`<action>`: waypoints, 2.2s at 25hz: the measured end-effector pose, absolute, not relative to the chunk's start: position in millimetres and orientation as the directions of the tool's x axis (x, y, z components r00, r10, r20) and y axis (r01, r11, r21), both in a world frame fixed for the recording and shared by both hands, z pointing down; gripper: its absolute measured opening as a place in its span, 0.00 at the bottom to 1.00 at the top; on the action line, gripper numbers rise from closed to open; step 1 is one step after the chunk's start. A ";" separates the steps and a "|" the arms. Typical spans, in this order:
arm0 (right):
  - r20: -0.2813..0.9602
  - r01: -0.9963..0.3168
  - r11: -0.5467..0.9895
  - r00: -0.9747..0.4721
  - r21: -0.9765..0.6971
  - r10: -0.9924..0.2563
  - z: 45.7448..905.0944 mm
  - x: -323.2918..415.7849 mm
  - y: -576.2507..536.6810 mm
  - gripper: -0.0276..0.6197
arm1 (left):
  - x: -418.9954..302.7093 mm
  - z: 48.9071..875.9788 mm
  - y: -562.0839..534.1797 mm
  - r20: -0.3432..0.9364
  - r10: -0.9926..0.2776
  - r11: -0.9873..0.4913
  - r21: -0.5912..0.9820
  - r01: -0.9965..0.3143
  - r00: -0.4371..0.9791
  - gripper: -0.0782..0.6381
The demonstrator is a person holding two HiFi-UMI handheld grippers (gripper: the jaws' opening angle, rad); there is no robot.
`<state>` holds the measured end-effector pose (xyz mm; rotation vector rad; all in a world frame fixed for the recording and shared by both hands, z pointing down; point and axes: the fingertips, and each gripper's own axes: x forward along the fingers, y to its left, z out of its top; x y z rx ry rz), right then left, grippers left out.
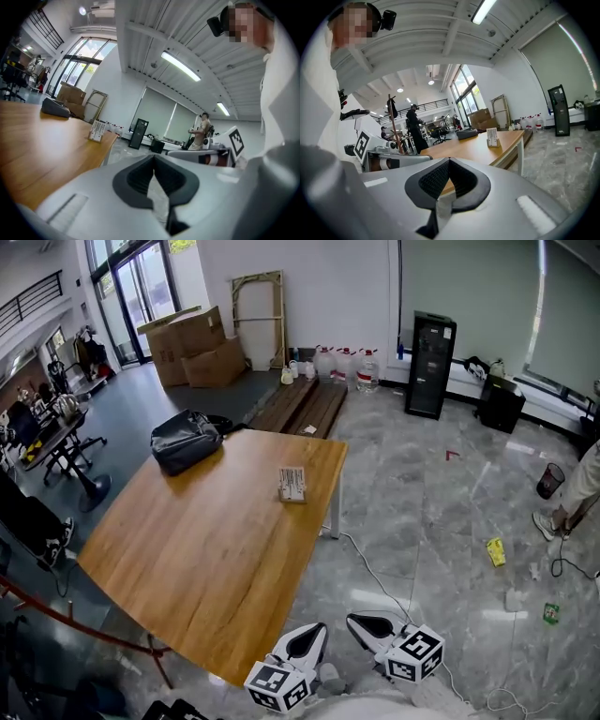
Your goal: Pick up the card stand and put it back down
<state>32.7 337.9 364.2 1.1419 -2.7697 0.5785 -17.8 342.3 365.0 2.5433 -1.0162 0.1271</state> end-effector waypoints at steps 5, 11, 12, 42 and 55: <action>0.245 -0.708 0.634 -0.704 -0.309 -0.667 364.2 27.5 292.4 0.04 | -20.7 371.9 293.6 0.244 -0.613 -0.666 0.353 -0.657 0.752 0.12; 0.251 -0.690 0.655 -0.723 -0.308 -0.644 373.9 21.9 235.1 0.04 | -22.2 376.8 233.2 0.242 -0.625 -0.661 0.341 -0.668 0.742 0.12; 0.249 -0.685 0.662 -0.728 -0.304 -0.639 374.1 21.5 221.7 0.04 | -22.5 376.8 219.7 0.240 -0.632 -0.657 0.337 -0.674 0.737 0.12; 0.226 -0.492 0.772 -0.871 -0.402 -0.437 377.5 26.3 -18.4 0.04 | -16.3 395.3 -18.9 0.309 -0.738 -0.487 0.372 -0.790 0.600 0.12; 0.328 -0.513 0.790 -0.850 -0.335 -0.413 426.2 17.5 -59.7 0.04 | -20.4 436.9 -47.4 0.348 -0.686 -0.487 0.433 -0.759 0.639 0.12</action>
